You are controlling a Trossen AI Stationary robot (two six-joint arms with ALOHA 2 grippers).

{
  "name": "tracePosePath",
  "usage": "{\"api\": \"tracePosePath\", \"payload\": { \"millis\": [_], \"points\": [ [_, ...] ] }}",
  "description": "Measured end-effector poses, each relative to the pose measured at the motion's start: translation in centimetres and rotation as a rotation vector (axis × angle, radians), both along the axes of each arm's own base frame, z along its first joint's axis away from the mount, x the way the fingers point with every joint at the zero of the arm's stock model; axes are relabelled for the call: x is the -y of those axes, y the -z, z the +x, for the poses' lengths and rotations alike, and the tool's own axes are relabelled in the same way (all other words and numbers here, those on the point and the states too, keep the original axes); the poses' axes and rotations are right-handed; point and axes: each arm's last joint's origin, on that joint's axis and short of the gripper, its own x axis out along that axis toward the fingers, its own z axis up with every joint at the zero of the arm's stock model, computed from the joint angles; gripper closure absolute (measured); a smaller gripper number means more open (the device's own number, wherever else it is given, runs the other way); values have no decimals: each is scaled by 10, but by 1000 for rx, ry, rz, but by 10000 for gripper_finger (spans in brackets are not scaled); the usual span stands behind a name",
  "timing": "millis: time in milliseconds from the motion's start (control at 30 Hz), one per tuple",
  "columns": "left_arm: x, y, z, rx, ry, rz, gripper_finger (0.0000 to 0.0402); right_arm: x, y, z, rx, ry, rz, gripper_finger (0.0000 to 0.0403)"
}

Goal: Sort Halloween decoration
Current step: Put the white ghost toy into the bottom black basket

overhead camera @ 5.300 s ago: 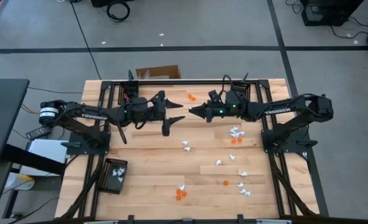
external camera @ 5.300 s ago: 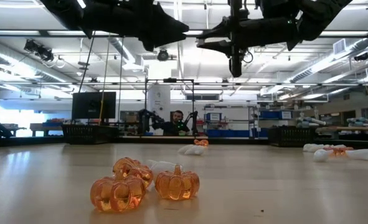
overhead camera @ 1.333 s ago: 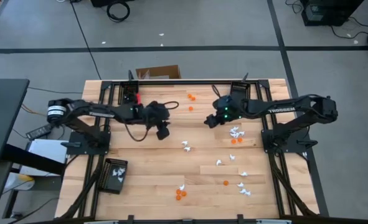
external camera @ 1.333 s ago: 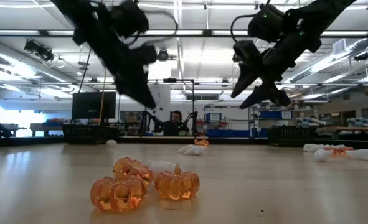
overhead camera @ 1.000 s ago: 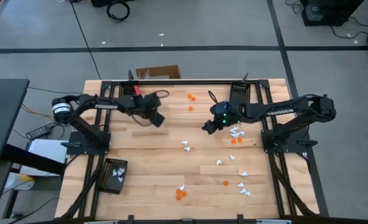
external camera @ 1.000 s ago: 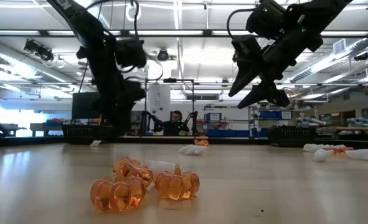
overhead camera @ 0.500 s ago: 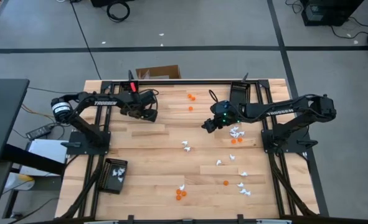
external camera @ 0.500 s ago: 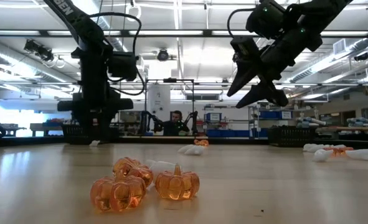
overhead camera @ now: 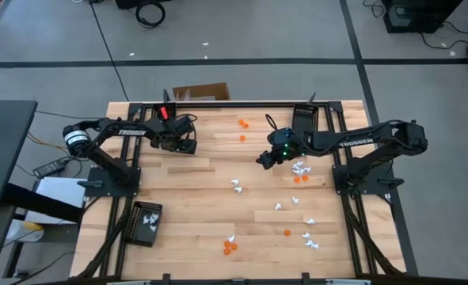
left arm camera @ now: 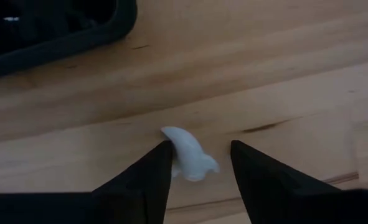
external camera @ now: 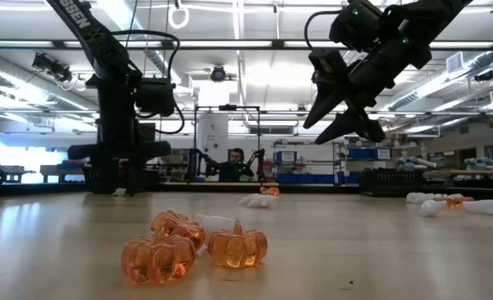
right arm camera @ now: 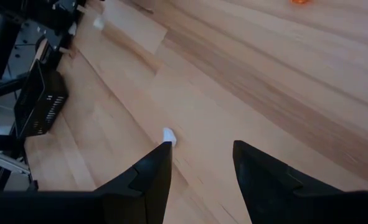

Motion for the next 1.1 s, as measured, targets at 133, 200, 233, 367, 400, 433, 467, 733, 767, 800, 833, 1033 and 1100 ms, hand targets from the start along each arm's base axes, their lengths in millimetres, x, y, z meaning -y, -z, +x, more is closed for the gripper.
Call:
{"api": "tracePosePath", "payload": {
  "millis": [133, 200, 233, 367, 400, 433, 467, 733, 767, 800, 833, 1033, 1100],
  "points": [
    [0, 2, 0, -14, 1, -5, 261, 0, 0, 0, 0, -3, -3, 227],
    [0, 2, 0, -18, 3, -7, 279, 0, 0, 0, -1, -7, -6, 230],
    [0, 2, -1, -21, 3, -9, 287, 0, 0, 0, -1, -9, -8, 231],
    [2, 1, -2, -22, 10, -41, 311, 0, 0, 0, -1, -18, -16, 235],
    [3, 0, -3, -19, 21, -53, 315, 0, 0, 0, -2, -20, -19, 236],
    [4, -2, -4, -17, 35, -62, 319, 0, 0, 0, -2, -22, -23, 236],
    [7, -4, -5, -21, 44, -83, 322, 0, 0, 0, -3, -25, -29, 236],
    [56, -47, -33, -83, 176, -455, 322, 0, 0, 0, -8, -59, -65, 237],
    [66, -53, -37, -95, 199, -500, 321, 0, 0, 0, -9, -66, -74, 237],
    [74, -61, -40, -97, 220, -522, 321, 0, 0, 0, -9, -72, -81, 237],
    [83, -68, -44, -100, 232, -544, 321, 0, 0, 0, -10, -75, -87, 237],
    [135, -89, -68, -172, 264, -602, 320, 7, 0, -1, -10, -64, -101, 237],
    [151, -91, -66, -133, 285, -625, 320, 9, 0, -2, -11, -60, -101, 237]
  ]
}}
